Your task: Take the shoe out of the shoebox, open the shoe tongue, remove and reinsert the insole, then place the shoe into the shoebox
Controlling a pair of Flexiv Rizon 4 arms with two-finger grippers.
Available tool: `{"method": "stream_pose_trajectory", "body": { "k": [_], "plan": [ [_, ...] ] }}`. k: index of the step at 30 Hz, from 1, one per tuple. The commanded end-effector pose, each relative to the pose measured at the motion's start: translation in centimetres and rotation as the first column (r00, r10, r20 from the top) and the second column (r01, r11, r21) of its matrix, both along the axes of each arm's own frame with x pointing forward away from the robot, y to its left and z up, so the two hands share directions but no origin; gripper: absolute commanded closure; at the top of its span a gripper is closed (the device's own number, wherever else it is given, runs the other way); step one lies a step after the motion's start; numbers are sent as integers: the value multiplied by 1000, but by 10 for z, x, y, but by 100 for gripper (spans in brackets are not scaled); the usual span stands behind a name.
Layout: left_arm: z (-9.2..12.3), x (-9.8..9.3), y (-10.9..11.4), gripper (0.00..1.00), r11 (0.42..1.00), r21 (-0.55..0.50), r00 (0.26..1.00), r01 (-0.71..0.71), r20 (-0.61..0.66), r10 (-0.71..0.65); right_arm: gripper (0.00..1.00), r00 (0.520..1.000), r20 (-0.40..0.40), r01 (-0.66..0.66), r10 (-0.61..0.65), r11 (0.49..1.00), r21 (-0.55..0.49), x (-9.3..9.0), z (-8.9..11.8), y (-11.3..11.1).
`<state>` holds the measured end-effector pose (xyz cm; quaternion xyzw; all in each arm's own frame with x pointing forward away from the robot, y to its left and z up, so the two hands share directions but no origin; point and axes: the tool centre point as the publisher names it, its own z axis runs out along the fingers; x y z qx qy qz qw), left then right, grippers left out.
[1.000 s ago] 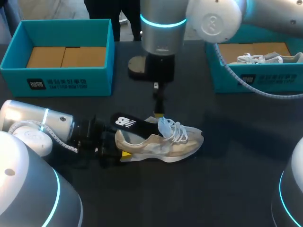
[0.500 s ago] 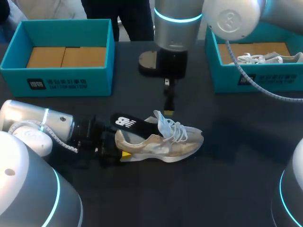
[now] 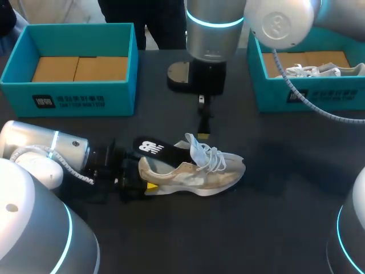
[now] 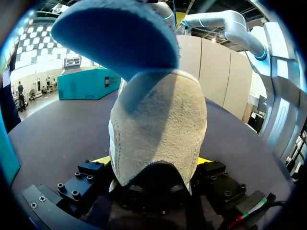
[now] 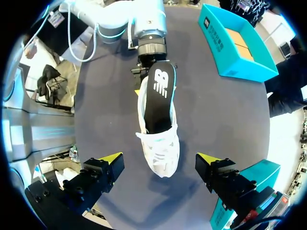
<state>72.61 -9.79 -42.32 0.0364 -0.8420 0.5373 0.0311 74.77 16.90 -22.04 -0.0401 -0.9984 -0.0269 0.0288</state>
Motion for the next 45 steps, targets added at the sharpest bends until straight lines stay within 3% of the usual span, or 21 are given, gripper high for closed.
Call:
{"method": "stream_pose_trajectory", "body": {
  "k": [1, 13, 17, 29, 45],
  "plan": [
    [-3, -1, 0, 100, 1000, 3, 1000, -1, 0, 1, 0, 1000, 2, 0, 0, 1000, 2, 0, -1, -1],
    [-3, -1, 0, 100, 1000, 3, 1000, -1, 0, 1, 0, 997, -29, 81, -77, 982, 168, 2, 23, -2],
    [-3, -1, 0, 100, 1000, 3, 1000, -1, 0, 1, 0, 992, -2, 122, -124, 969, 213, 2, 26, -6],
    [-3, -1, 0, 100, 1000, 3, 1000, -1, 0, 1, 0, 993, -31, 122, -118, 963, 239, 0, 35, -20],
    [-3, -1, 0, 100, 1000, 3, 1000, -1, 0, 1, 0, 994, -67, 98, -83, 954, 282, 2, 27, -19]
  ]
}}
